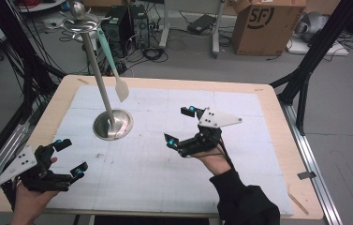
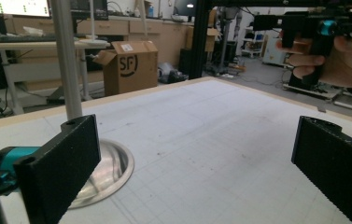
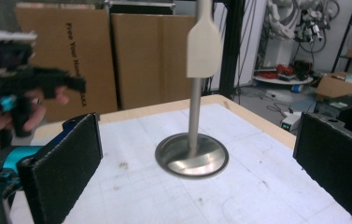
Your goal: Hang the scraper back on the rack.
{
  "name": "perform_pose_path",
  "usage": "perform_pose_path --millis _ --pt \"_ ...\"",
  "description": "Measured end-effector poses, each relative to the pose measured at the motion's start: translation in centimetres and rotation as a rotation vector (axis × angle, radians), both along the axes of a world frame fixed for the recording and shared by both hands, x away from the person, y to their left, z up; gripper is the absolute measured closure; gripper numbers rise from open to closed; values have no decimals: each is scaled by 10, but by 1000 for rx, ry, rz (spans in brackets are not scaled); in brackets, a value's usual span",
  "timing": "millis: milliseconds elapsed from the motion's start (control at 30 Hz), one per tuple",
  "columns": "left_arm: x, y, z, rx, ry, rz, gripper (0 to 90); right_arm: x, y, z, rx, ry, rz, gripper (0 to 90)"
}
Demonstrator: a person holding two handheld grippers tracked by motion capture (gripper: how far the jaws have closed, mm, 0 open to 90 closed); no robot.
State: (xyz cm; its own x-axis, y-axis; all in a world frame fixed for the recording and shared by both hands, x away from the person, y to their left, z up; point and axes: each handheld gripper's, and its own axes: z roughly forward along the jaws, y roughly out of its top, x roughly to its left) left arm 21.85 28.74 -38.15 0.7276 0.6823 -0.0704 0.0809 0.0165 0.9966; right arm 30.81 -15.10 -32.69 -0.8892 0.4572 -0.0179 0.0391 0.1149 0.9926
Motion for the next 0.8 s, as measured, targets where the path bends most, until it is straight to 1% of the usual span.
perform_pose_path --millis 100,133,167,200,233,267,300,333,400,500,600,667,700,800 --pt "2 -3 0 3 0 -8 17 -11 -9 -4 10 0 3 3" --pt "3 -3 0 4 1 -10 17 -17 -17 -9 31 6 3 3" --pt "3 -4 -1 1 4 -10 17 -17 -17 -9 31 6 3 3" --pt "4 -5 -1 4 4 -11 17 -19 -22 -12 37 10 -3 3" --pt "5 -6 -1 6 7 -12 17 -23 -34 -19 57 16 -19 3" --pt "5 -7 -1 7 5 -15 17 -23 -34 -19 57 16 -19 3" --pt "6 -8 -1 6 5 -18 17 -24 -41 -23 62 25 -30 3" --pt "6 -9 -2 7 5 -20 17 -26 -48 -27 65 24 -43 4" --pt "8 -10 -3 10 8 -20 17 -28 -62 -36 93 37 -68 3" --pt "12 -10 -6 8 14 -14 17 -29 -83 -48 116 52 -111 4" --pt "16 -12 -10 1 20 -9 17 -31 -99 -59 112 70 -151 4" --pt "18 -13 -12 0 20 -8 17 -34 -113 -67 98 94 -172 3" --pt "19 -13 -13 3 18 -8 17 -34 -113 -67 98 94 -172 3" --pt "21 -13 -16 5 20 -4 17 -38 -122 -72 90 93 -191 4"
